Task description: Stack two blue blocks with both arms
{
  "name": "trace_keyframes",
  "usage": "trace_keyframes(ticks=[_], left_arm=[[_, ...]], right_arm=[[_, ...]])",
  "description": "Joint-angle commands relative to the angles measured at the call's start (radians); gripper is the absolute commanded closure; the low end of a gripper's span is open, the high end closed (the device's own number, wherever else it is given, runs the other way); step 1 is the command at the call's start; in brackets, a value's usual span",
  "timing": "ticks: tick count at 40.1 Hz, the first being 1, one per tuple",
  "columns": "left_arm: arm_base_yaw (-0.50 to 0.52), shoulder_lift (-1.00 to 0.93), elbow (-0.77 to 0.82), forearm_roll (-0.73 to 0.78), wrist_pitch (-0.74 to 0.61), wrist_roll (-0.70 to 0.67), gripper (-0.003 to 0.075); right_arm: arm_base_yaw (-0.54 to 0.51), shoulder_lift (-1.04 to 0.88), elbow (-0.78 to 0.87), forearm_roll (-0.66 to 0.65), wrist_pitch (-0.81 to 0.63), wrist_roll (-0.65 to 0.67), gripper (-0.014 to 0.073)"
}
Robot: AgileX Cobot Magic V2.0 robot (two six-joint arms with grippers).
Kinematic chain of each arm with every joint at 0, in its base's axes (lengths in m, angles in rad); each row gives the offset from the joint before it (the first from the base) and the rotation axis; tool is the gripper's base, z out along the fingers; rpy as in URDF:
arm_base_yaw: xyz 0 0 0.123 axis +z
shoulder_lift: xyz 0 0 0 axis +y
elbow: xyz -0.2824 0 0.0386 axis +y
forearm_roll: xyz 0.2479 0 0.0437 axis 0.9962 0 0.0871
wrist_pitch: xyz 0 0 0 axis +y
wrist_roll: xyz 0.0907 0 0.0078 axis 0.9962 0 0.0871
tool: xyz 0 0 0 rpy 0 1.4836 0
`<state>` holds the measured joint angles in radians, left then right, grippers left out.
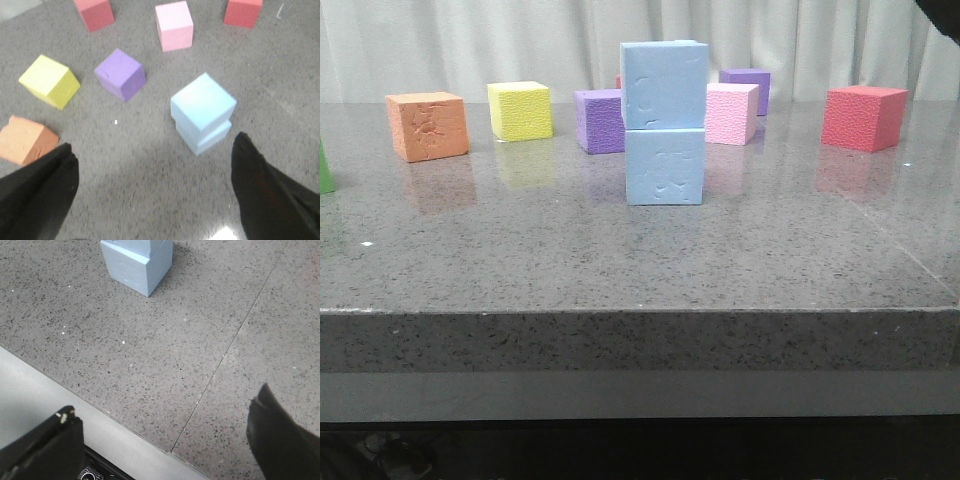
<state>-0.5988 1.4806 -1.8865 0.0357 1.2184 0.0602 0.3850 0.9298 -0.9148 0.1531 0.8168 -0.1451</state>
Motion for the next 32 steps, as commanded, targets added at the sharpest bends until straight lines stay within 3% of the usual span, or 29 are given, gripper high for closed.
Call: trace_keyframes(ticks=[1, 12, 17, 25, 32], left_arm=[[-0.005, -0.119, 0.116, 0.027, -0.107, -0.036, 0.0121], [0.029, -0.406, 0.577, 0.031, -0.334, -0.114, 0.0121], [0.053, -0.527, 0.751, 0.023, -0.4, -0.138, 0.0121], [0.057, -0.676, 0.932, 0.012, -0.41, -0.138, 0.0121], [0.057, -0.75, 1.003, 0.003, -0.412, -0.138, 0.0121]], right_arm=[[-0.003, -0.015, -0.028, 0.009, -0.058, -0.003, -0.0069], [-0.003, -0.026, -0.028, 0.008, -0.045, -0.001, -0.0066], [-0.003, -0.082, -0.029, -0.017, 0.006, 0.036, -0.0026], [-0.003, -0.219, -0.025, -0.129, 0.131, 0.145, 0.0049], [-0.003, -0.334, 0.036, -0.13, 0.121, 0.164, 0.0057]])
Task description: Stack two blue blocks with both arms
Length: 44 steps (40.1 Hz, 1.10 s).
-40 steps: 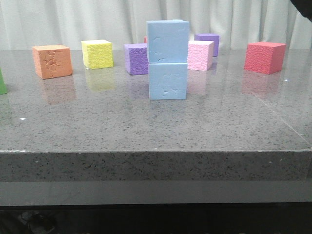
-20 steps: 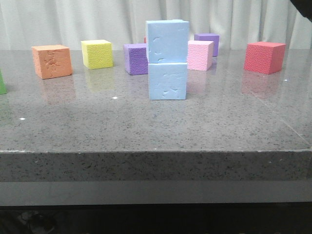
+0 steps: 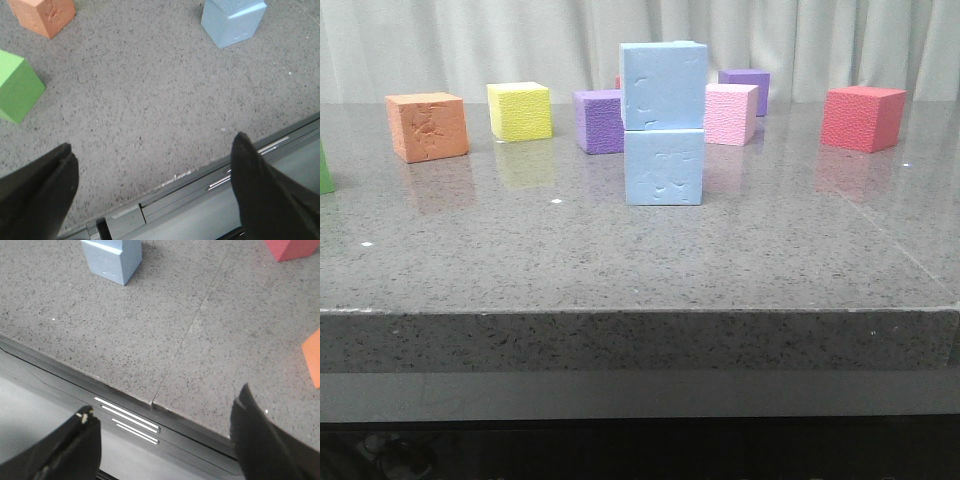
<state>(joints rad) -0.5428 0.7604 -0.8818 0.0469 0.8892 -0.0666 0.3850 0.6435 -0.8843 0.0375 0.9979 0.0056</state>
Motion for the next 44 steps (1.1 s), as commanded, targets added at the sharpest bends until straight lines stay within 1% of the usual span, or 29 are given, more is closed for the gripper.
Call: trace_keyframes(ticks=[1, 4, 7, 9, 11, 12, 13, 15, 17, 21, 25, 40, 44], left_arm=[[0.001, -0.034, 0.003, -0.008, -0.084, -0.011, 0.0121], [0.001, -0.038, 0.01, -0.008, -0.084, -0.011, 0.0131], [0.001, -0.036, 0.01, -0.008, -0.084, -0.008, 0.0183], [0.001, -0.036, 0.01, -0.008, -0.086, -0.008, 0.0243], [0.001, -0.036, 0.01, -0.006, -0.096, -0.008, 0.0319], [0.001, -0.036, 0.01, -0.005, -0.101, -0.008, 0.0348], [0.001, -0.036, 0.01, -0.005, -0.106, -0.008, 0.0386], [0.001, -0.036, 0.01, -0.005, -0.117, -0.008, 0.0451], [0.001, -0.036, 0.01, -0.005, -0.124, -0.008, 0.0505], [0.001, -0.036, 0.01, -0.005, -0.133, -0.008, 0.0635], [0.001, -0.036, 0.01, -0.005, -0.133, -0.008, 0.0734], [0.001, -0.036, 0.01, -0.005, -0.131, -0.008, 0.0738], [0.003, -0.055, 0.029, -0.002, -0.149, -0.008, 0.0738]], right_arm=[[-0.003, -0.059, 0.015, -0.014, -0.066, 0.014, 0.0057], [-0.003, -0.087, 0.04, -0.016, -0.083, 0.013, 0.006], [-0.003, -0.103, 0.05, -0.016, -0.091, 0.012, 0.0106], [-0.003, -0.109, 0.05, -0.016, -0.098, 0.012, 0.0178], [-0.003, -0.109, 0.05, -0.016, -0.106, 0.011, 0.0269], [-0.003, -0.108, 0.05, -0.016, -0.107, 0.011, 0.0336], [-0.003, -0.108, 0.05, -0.016, -0.107, 0.011, 0.0363], [-0.003, -0.108, 0.05, -0.016, -0.108, 0.011, 0.0463], [-0.003, -0.108, 0.05, -0.016, -0.107, 0.011, 0.0544], [-0.003, -0.108, 0.05, -0.016, -0.106, 0.011, 0.0667], [-0.003, -0.108, 0.05, -0.016, -0.112, 0.011, 0.0663], [-0.003, -0.108, 0.05, -0.016, -0.103, 0.012, 0.0663], [-0.003, -0.108, 0.05, -0.016, -0.102, 0.012, 0.0663]])
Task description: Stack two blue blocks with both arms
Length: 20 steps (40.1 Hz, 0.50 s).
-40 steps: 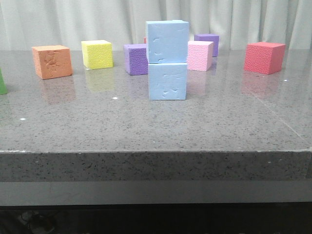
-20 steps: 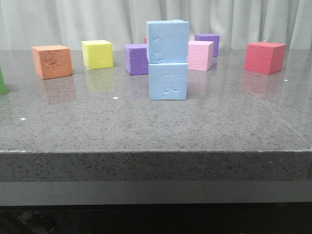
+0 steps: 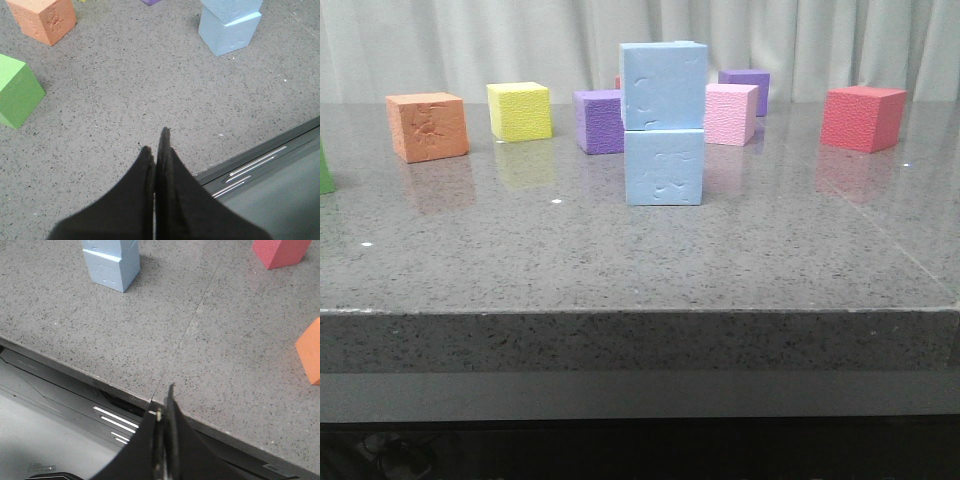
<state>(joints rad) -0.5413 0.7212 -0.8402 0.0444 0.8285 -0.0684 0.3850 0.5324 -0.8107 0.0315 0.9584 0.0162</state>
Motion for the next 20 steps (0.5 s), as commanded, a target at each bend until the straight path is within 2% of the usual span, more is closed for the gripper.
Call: trace_keyframes(ticks=[1, 3, 9, 13, 20], left_arm=[[0.015, -0.027, -0.001, -0.007, -0.099, -0.007, 0.0738], [0.046, -0.05, 0.021, -0.031, -0.115, -0.007, 0.0738], [0.238, -0.187, 0.154, -0.07, -0.22, -0.007, 0.0738], [0.351, -0.292, 0.3, -0.073, -0.363, -0.005, 0.0738], [0.45, -0.477, 0.552, -0.089, -0.595, 0.017, 0.0738]], right_arm=[[-0.003, 0.003, -0.024, -0.01, -0.061, 0.002, 0.0663], [-0.003, 0.003, -0.024, -0.01, -0.06, 0.002, 0.0663], [-0.003, 0.003, -0.024, -0.01, -0.058, 0.002, 0.0663], [-0.003, 0.003, -0.024, -0.01, -0.058, 0.002, 0.0663], [-0.003, 0.003, -0.024, -0.01, -0.058, 0.002, 0.0663]])
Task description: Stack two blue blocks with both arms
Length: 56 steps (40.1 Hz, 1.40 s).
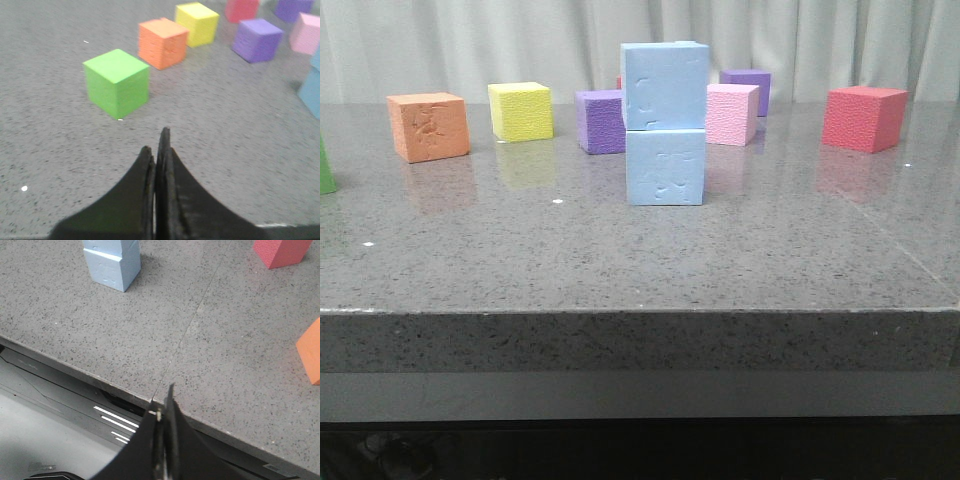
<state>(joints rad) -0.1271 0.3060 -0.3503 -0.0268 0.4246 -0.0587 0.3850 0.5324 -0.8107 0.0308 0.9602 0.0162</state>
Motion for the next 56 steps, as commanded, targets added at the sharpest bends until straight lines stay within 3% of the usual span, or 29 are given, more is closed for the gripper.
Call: trace_keyframes(ticks=[1, 11, 16, 22, 56], left_arm=[[0.043, -0.092, 0.097, -0.018, -0.217, 0.007, 0.0738], [0.068, -0.297, 0.286, -0.02, -0.296, 0.007, 0.0737], [0.068, -0.335, 0.33, -0.024, -0.313, 0.007, 0.0737], [0.068, -0.336, 0.395, -0.039, -0.425, 0.007, 0.0738], [0.092, -0.335, 0.393, -0.029, -0.425, 0.009, 0.0738]], right_arm=[[-0.003, 0.003, -0.024, -0.009, -0.059, 0.002, 0.0663], [-0.003, 0.003, -0.024, -0.009, -0.059, 0.002, 0.0663], [-0.003, 0.003, -0.024, -0.009, -0.059, 0.002, 0.0663], [-0.003, 0.003, -0.024, -0.01, -0.058, 0.002, 0.0663], [-0.003, 0.003, -0.024, -0.01, -0.058, 0.002, 0.0663]])
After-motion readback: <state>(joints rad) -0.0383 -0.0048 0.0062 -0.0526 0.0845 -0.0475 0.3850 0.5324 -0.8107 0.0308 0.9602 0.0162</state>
